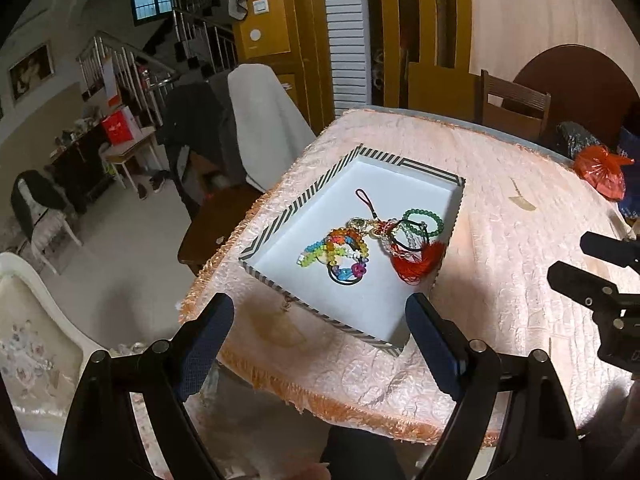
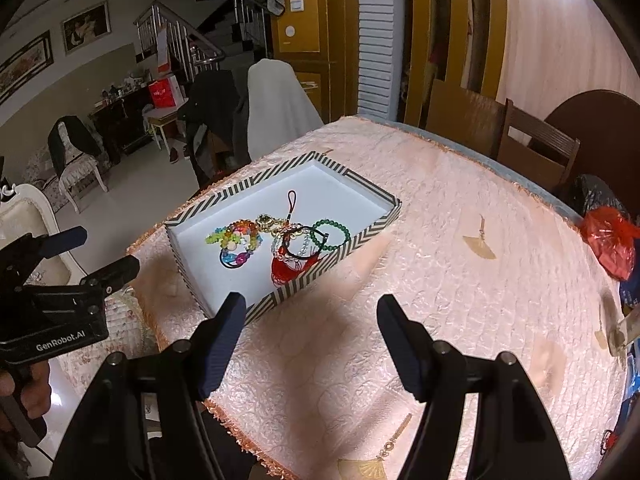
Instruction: Organize jewelry
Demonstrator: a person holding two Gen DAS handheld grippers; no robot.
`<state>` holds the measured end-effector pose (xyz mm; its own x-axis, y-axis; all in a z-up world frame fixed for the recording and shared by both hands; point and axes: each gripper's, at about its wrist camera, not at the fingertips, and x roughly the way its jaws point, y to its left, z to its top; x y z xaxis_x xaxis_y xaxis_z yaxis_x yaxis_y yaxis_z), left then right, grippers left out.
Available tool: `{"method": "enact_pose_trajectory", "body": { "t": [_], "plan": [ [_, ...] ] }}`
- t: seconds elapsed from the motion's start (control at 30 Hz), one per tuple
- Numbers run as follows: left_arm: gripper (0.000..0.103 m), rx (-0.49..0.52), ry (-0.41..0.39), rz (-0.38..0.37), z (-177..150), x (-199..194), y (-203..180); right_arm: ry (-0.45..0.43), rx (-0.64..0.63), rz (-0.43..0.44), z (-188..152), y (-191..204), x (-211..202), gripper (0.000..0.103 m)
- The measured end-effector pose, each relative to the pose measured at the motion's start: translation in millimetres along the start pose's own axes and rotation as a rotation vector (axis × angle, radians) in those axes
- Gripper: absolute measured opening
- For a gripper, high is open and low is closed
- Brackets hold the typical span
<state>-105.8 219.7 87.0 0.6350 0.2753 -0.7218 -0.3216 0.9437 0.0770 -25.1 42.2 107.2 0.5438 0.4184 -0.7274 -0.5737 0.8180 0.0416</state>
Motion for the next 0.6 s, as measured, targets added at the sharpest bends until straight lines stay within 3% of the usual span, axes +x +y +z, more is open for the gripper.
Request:
{"method": "enact_pose_trajectory", "body": {
  "t": [0.2,0.6],
  "plan": [
    [0.103,-0.012,0.024,-0.041,-2.1,3.6,-1.4,0.005,-0.009,0.002,3.2,4.6,2.2,0.071],
    [0.103,-0.018,0.032,-0.042,-4.5,9.7,-0.1,0.01,-0.013,-0.005,5.7,5.8,5.6,0.071]
  ]
}}
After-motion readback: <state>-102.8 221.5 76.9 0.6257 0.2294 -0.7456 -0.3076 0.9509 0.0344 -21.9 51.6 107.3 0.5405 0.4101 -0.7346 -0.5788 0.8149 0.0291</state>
